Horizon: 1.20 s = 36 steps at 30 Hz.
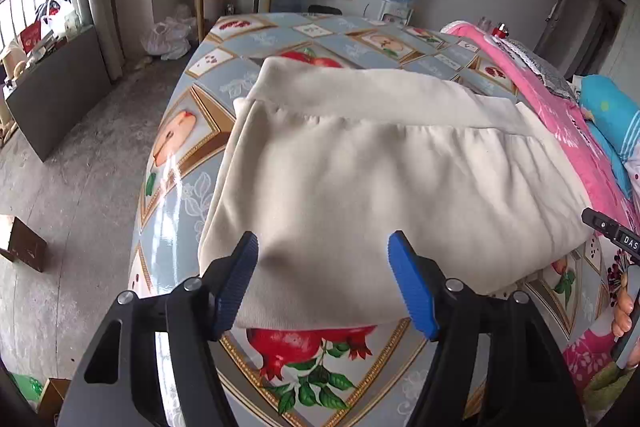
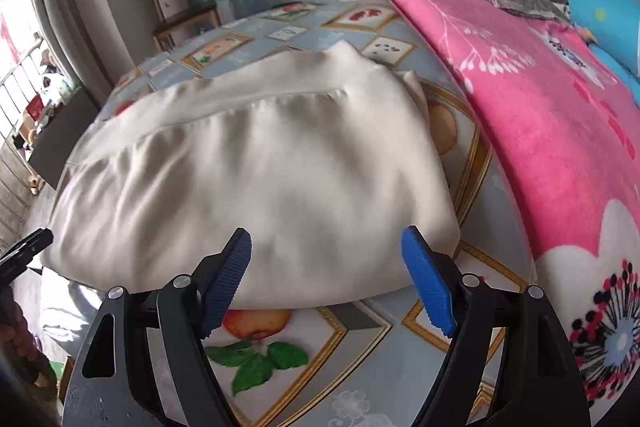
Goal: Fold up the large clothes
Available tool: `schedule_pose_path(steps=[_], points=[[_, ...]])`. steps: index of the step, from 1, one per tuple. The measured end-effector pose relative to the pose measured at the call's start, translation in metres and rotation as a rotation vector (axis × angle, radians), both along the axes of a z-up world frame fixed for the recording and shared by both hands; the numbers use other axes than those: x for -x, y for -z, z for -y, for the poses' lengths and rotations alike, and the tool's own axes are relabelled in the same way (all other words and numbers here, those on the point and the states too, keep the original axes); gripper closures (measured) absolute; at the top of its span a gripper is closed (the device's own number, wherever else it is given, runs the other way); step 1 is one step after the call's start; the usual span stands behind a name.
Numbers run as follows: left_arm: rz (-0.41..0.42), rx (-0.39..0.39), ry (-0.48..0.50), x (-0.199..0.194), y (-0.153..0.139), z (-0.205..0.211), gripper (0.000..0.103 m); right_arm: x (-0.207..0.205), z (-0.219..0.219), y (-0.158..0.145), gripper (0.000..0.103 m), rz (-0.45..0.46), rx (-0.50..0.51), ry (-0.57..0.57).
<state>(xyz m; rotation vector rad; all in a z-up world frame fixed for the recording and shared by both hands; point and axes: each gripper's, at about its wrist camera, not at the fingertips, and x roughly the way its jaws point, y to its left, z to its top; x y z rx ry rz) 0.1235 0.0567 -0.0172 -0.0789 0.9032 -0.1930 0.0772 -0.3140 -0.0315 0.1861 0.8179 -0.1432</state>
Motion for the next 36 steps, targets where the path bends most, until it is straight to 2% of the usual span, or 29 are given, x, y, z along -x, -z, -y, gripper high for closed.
schedule_pose_path(steps=[2,7,9,14,17,22,23,26,32,36], points=[[0.031,-0.017,0.010,0.017,-0.010,0.005,0.032,0.015,-0.011,-0.007,0.018,0.041,0.005,-0.007],[0.104,0.003,0.037,0.059,-0.035,0.019,0.018,0.053,-0.041,-0.016,0.008,0.113,-0.050,-0.042],[0.131,0.011,0.051,0.073,-0.042,0.027,0.006,0.063,-0.052,-0.017,0.008,0.129,-0.063,-0.056],[0.169,0.022,0.064,0.096,-0.049,0.046,0.005,0.081,-0.076,-0.018,0.007,0.133,-0.011,-0.068],[0.181,0.043,0.045,0.099,-0.053,0.050,0.005,0.088,-0.084,-0.022,0.007,0.145,0.058,-0.049],[0.219,-0.083,-0.047,0.101,-0.060,0.064,0.005,0.097,-0.095,-0.028,0.007,0.171,0.180,-0.028],[0.218,-0.116,-0.068,0.100,-0.061,0.068,0.005,0.098,-0.096,-0.029,0.007,0.174,0.190,-0.023],[0.196,-0.142,-0.101,0.097,-0.059,0.074,0.005,0.103,-0.096,-0.030,0.007,0.189,0.210,-0.010],[0.069,-0.202,-0.100,0.085,-0.042,0.085,0.005,0.101,-0.096,-0.025,0.007,0.126,0.226,-0.020],[0.004,-0.181,-0.122,0.083,-0.033,0.087,0.005,0.095,-0.091,-0.019,0.007,0.075,0.170,-0.026]])
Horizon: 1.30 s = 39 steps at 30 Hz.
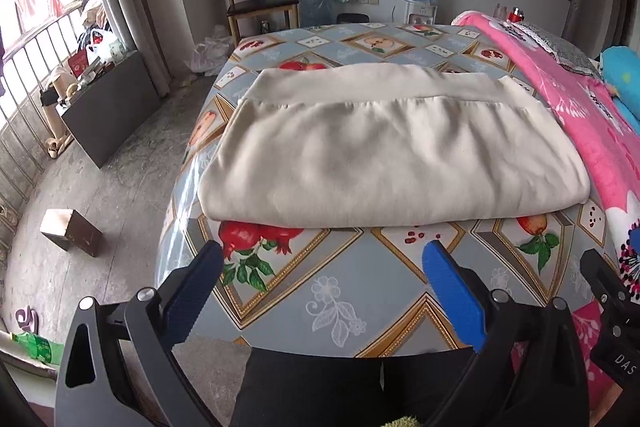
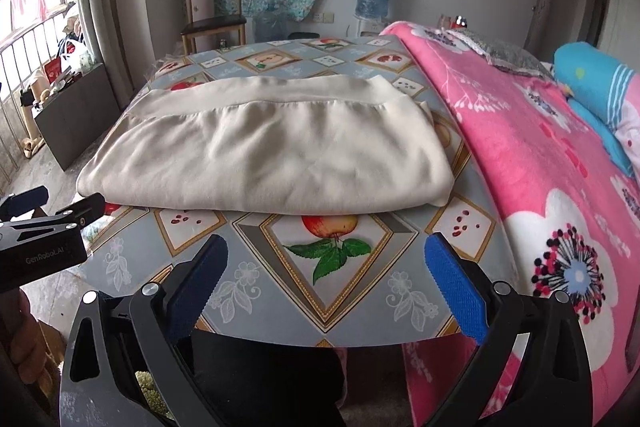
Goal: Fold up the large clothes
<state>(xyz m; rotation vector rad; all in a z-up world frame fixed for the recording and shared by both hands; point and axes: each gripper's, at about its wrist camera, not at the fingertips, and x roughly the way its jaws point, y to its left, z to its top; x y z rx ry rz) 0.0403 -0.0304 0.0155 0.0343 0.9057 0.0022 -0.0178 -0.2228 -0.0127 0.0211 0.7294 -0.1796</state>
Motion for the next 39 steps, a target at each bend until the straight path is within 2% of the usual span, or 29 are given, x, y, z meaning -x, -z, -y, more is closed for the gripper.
schedule_pose_path(steps=[5,15,39], points=[[-0.029,-0.021,-0.010,0.003,0.004,0.004,0.005,-0.009,0.007,0.009,0.007,-0.066,-0.077,0.013],[-0.047,-0.007,-0.005,0.004,0.005,0.007,0.005,-0.016,0.005,0.019,0.007,-0.116,-0.061,0.007],[-0.066,0.001,-0.002,0.001,0.012,0.010,0.005,-0.020,0.003,0.012,0.007,-0.116,-0.044,-0.015]])
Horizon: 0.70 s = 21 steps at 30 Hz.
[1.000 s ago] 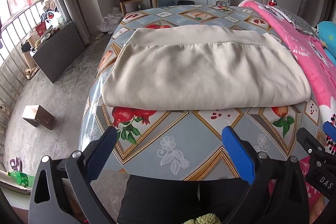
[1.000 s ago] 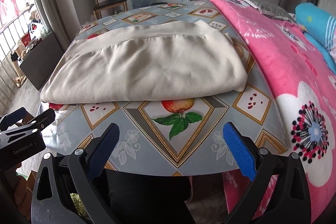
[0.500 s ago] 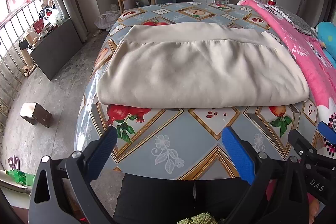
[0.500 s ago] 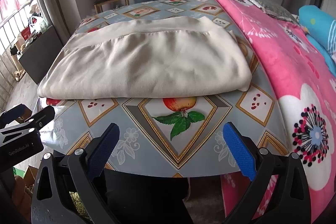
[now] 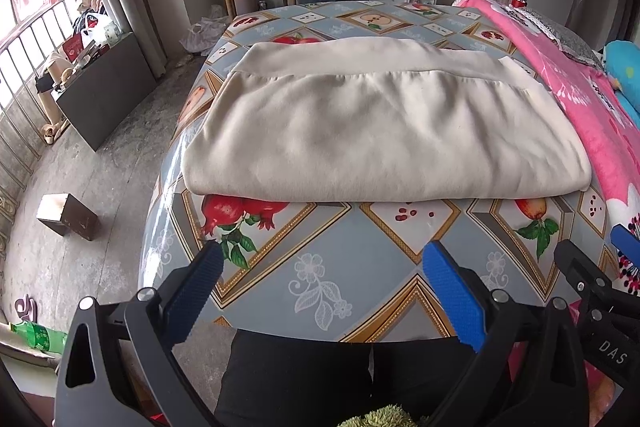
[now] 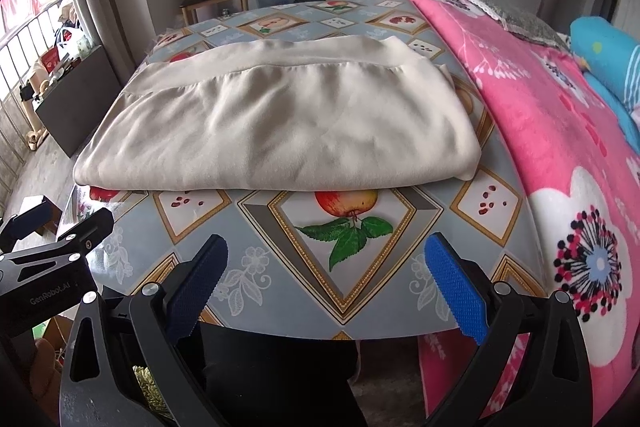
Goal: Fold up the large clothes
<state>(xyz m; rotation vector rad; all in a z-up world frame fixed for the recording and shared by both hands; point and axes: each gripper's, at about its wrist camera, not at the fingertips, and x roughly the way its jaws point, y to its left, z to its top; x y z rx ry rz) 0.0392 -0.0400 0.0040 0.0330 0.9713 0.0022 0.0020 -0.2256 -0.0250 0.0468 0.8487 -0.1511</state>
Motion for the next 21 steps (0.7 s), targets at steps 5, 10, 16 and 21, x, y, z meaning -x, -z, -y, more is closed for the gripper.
schedule_pose_path(steps=[5,10,16,21], points=[[-0.005,0.007,0.000,0.0001,0.0020,-0.0013,0.005,0.0005,-0.0001,-0.0013,0.007,-0.002,0.004,0.000],[-0.009,0.009,0.001,0.0000,0.0036,-0.0024,0.005,0.0002,-0.0001,-0.0014,0.007,0.000,0.003,0.000],[-0.013,0.010,0.000,0.0002,0.0055,-0.0047,0.005,0.0001,-0.0009,-0.0025,0.007,-0.001,0.009,-0.003],[-0.014,0.012,0.001,0.0005,0.0056,-0.0047,0.005,-0.0003,-0.0009,-0.0025,0.007,-0.001,0.009,-0.002]])
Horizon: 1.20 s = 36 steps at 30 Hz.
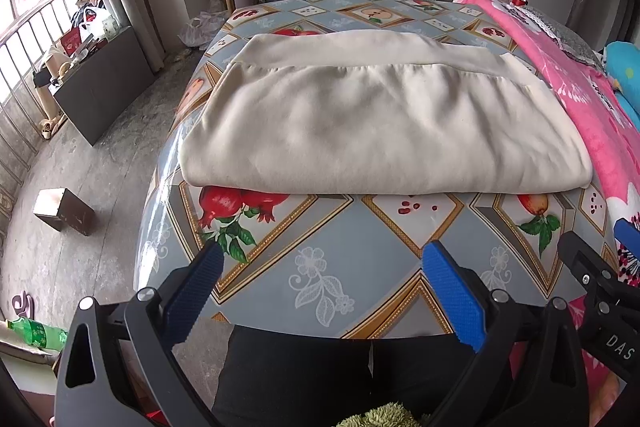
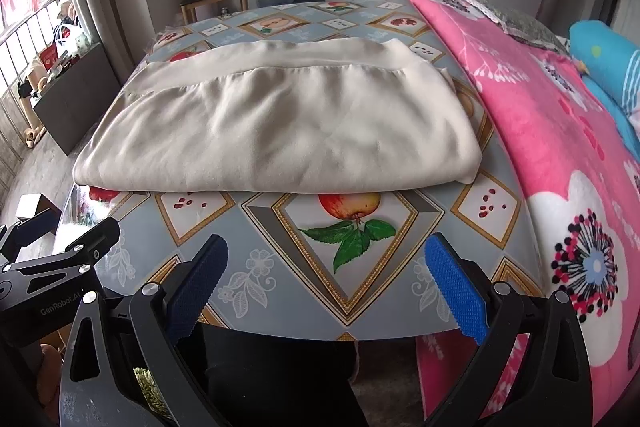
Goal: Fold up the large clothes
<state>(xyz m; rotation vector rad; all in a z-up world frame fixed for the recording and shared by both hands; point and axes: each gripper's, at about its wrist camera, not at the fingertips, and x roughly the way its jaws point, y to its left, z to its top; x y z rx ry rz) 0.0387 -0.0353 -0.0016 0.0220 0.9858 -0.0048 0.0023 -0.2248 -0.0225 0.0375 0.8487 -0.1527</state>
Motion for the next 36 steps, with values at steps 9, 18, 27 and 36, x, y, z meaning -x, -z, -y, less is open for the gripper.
schedule_pose_path(steps=[9,18,27,36], points=[[0.003,-0.001,0.002,0.0010,-0.0005,0.0004,0.005,0.0004,0.0003,0.0004,0.007,-0.002,0.002,0.000],[0.005,-0.001,0.003,0.0015,-0.0012,0.0008,0.005,0.0012,0.0018,0.0007,0.007,-0.001,0.007,0.000],[0.009,0.000,0.002,0.0016,-0.0046,0.0017,0.005,0.0015,0.0017,0.0003,0.007,-0.001,0.008,0.000],[0.010,-0.001,0.003,0.0017,-0.0064,0.0027,0.005,0.0021,0.0022,0.0004,0.007,-0.003,0.008,0.000]])
